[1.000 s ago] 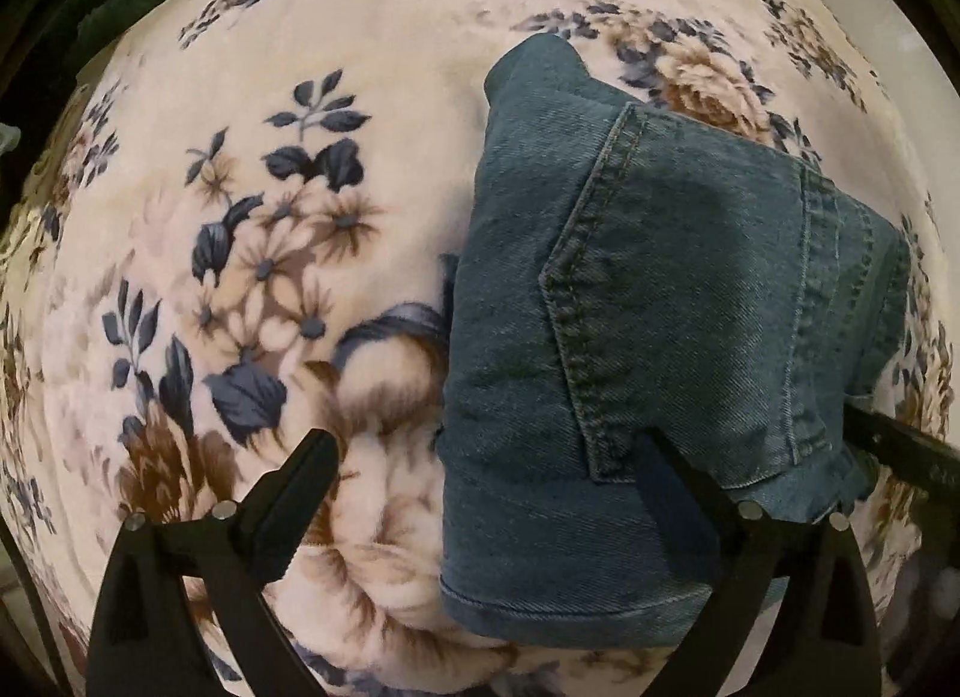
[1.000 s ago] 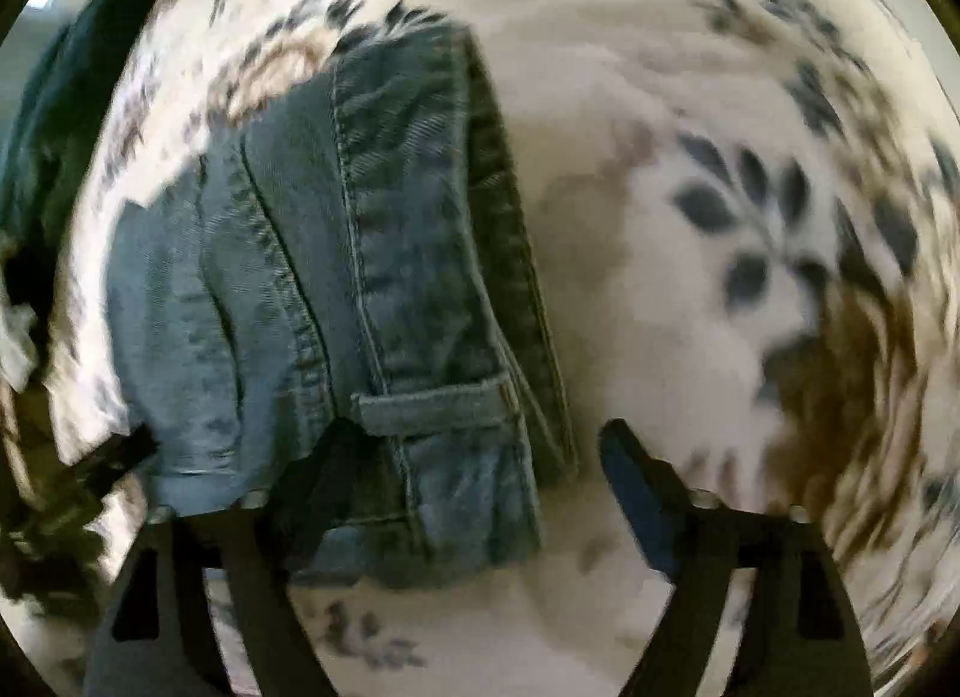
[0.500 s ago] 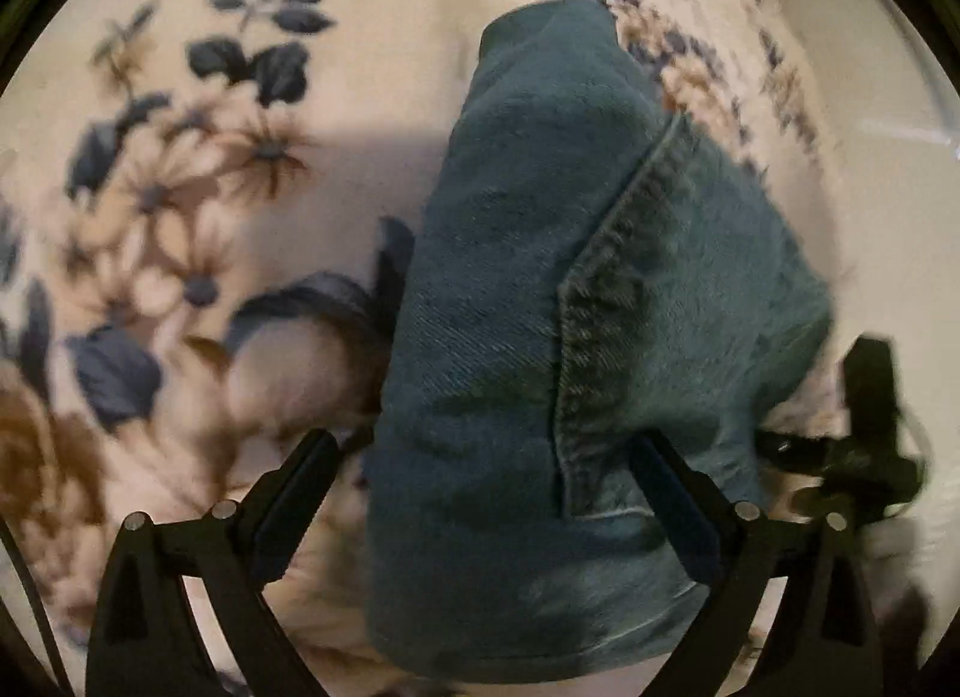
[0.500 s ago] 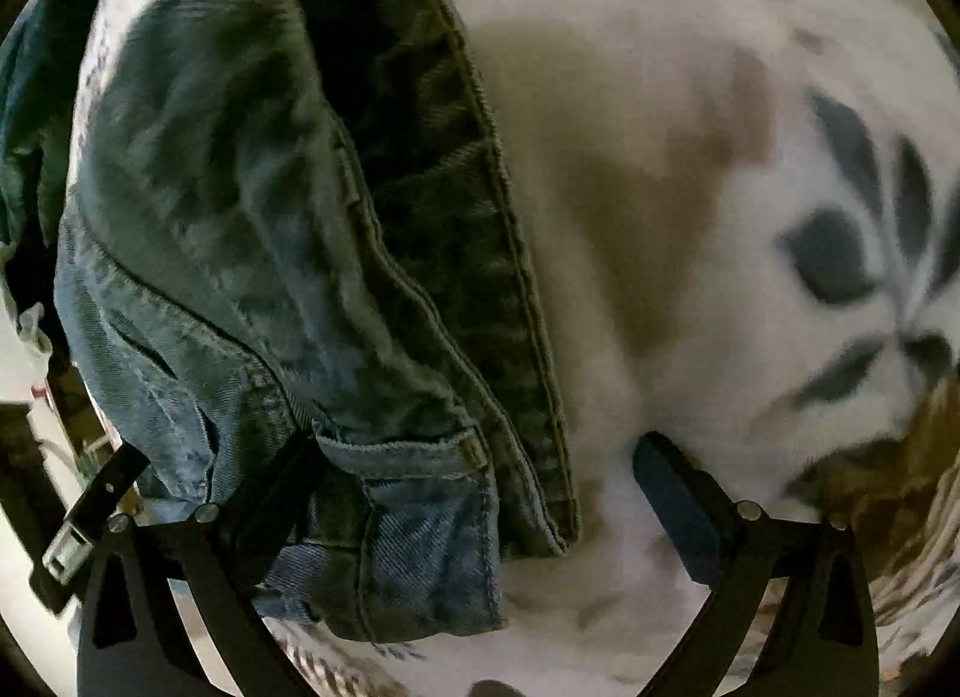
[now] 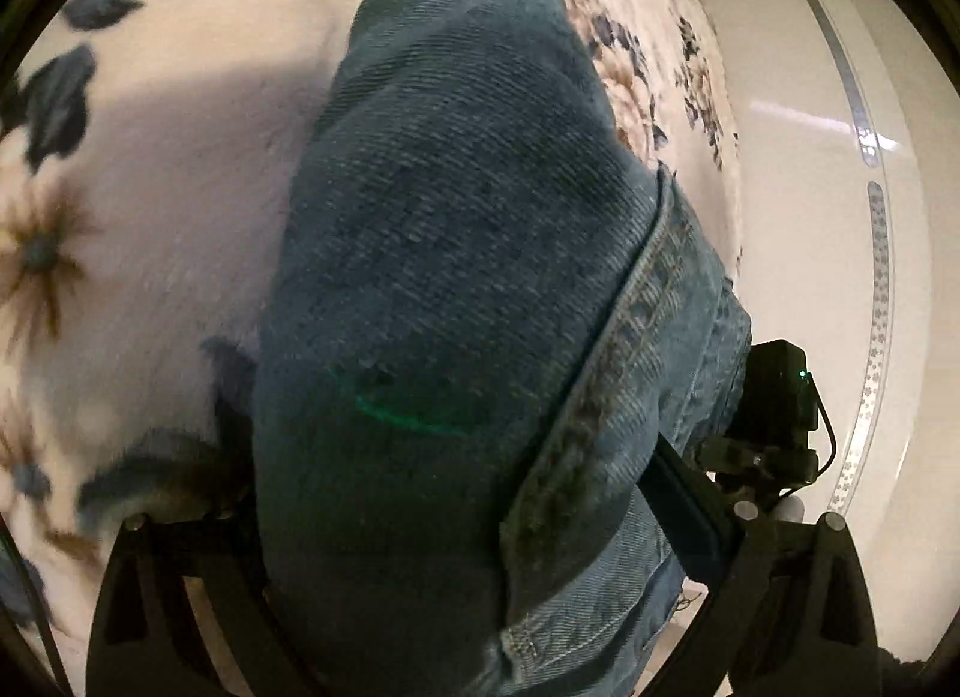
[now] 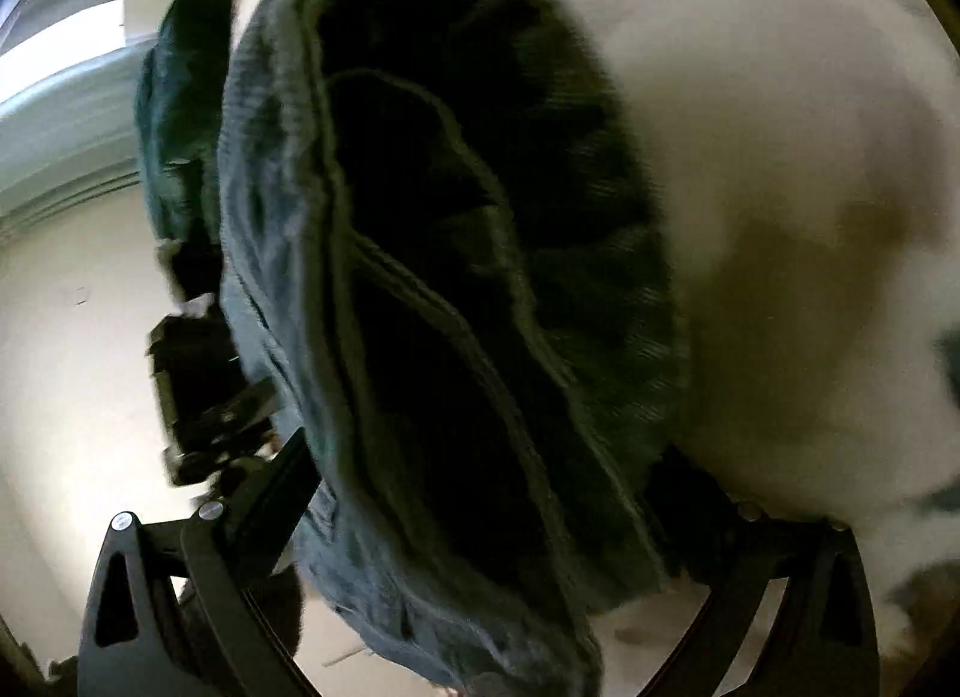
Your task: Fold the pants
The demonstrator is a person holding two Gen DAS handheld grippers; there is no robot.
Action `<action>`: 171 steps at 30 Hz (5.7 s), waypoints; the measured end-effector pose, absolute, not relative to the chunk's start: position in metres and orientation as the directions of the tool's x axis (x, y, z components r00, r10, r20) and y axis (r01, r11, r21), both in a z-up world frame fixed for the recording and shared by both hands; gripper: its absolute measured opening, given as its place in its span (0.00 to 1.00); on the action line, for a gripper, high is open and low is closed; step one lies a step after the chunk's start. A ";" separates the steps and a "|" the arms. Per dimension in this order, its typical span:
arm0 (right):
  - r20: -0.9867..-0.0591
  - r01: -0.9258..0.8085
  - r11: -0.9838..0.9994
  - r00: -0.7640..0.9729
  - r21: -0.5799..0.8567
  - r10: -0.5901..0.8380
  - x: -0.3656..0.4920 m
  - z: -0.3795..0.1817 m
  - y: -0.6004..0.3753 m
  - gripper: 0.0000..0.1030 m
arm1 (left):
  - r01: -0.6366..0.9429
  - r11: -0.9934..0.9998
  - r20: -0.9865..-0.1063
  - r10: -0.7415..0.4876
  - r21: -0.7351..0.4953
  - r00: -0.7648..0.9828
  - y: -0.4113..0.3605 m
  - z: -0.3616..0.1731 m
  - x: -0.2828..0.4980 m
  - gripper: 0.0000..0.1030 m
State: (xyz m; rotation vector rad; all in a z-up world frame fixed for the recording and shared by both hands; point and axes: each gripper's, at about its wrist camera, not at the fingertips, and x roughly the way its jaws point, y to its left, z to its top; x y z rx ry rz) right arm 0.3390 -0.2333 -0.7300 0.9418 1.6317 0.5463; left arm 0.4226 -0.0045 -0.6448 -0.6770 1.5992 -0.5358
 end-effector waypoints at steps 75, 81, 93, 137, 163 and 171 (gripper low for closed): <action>-0.367 -0.086 0.365 0.001 0.927 0.930 0.529 -0.526 0.520 0.37 | -0.045 0.787 -0.753 -0.570 -0.616 0.330 0.676 -0.380 0.572 0.48; -0.434 -0.051 0.433 -0.021 0.900 0.901 0.565 -0.584 0.567 0.37 | -0.089 0.752 -0.741 -0.610 -0.653 0.281 0.745 -0.455 0.610 0.50; -0.524 0.065 0.521 0.050 0.851 0.850 0.554 -0.621 0.519 0.50 | -0.125 0.764 -0.770 -0.602 -0.632 0.214 0.726 -0.455 0.610 0.63; -0.703 -0.011 0.998 0.710 -0.057 -0.032 0.007 0.018 0.443 0.96 | -0.093 0.995 -0.738 0.075 0.017 0.670 0.585 -0.050 0.106 0.92; -0.666 -0.064 0.996 0.746 -0.068 0.002 0.014 0.053 0.438 0.97 | -0.188 0.982 -0.711 0.145 0.019 0.688 0.587 -0.056 0.134 0.98; -0.694 -0.041 0.998 0.720 -0.053 -0.007 0.053 0.032 0.435 0.99 | -0.198 0.980 -0.725 0.160 0.033 0.670 0.590 -0.063 0.154 0.98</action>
